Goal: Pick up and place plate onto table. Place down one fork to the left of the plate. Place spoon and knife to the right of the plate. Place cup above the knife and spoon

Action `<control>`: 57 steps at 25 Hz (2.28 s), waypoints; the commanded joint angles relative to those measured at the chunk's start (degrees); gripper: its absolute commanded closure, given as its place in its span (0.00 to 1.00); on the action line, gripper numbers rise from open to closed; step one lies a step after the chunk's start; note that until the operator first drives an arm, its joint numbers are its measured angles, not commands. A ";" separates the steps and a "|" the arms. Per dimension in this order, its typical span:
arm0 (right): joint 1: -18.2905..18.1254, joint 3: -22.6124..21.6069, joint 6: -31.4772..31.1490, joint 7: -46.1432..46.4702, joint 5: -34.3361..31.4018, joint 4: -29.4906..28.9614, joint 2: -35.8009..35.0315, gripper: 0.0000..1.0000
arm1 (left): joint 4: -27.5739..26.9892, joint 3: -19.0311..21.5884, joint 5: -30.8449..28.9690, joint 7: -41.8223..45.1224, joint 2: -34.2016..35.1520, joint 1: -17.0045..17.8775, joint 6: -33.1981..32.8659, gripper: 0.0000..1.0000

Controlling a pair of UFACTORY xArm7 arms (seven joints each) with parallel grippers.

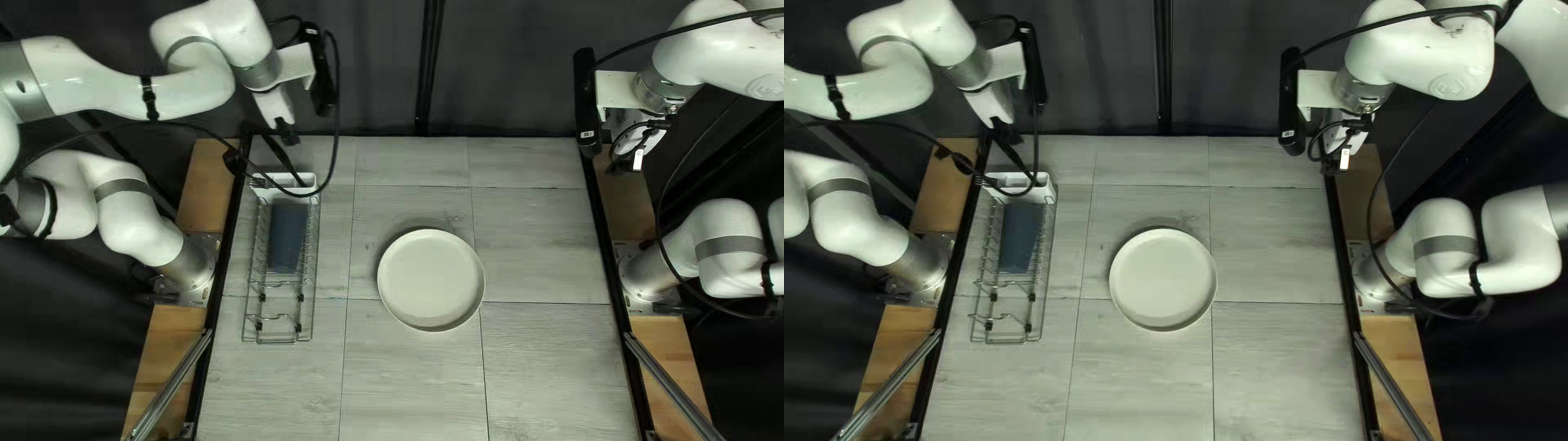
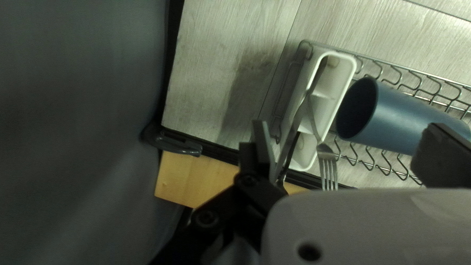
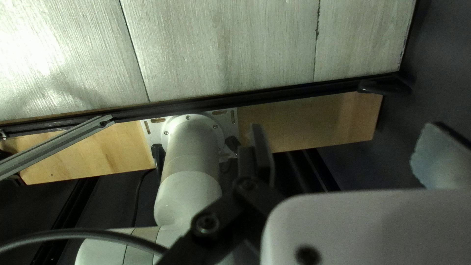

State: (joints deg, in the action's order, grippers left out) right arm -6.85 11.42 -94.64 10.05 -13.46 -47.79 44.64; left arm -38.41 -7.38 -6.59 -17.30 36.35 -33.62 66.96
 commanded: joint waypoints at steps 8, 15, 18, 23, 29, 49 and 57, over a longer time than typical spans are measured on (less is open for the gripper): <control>0.00 0.00 0.00 0.00 0.00 0.00 0.00 0.00 | 8.66 -3.63 0.26 -0.40 3.96 -2.47 -4.56 0.00; 0.00 0.00 0.00 0.00 0.00 0.00 0.00 0.00 | 11.26 -5.69 1.05 -1.48 4.09 -2.79 -6.80 0.90; 0.00 0.00 0.00 0.00 0.00 0.00 0.00 0.00 | 11.33 -6.30 1.64 -2.01 3.51 -2.47 -7.59 1.00; 0.00 0.00 0.00 0.00 0.00 0.00 0.00 0.00 | 10.57 -5.96 2.28 -2.01 4.16 -1.89 -6.73 1.00; 0.00 0.00 0.00 0.00 0.00 0.00 0.00 0.00 | 9.05 -4.45 2.59 -0.99 7.37 -1.71 -3.11 1.00; 0.00 0.00 0.00 0.00 0.00 0.00 0.00 0.00 | 1.61 3.95 1.51 2.22 16.01 0.33 8.65 0.00; 0.00 0.00 0.00 0.00 0.00 0.00 0.00 0.00 | 8.31 7.35 4.48 7.41 21.89 0.78 8.51 0.00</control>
State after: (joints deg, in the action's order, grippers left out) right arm -6.85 11.42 -94.64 10.05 -13.46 -47.79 44.64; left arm -32.12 -0.74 -2.66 -10.58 56.83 -33.20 76.22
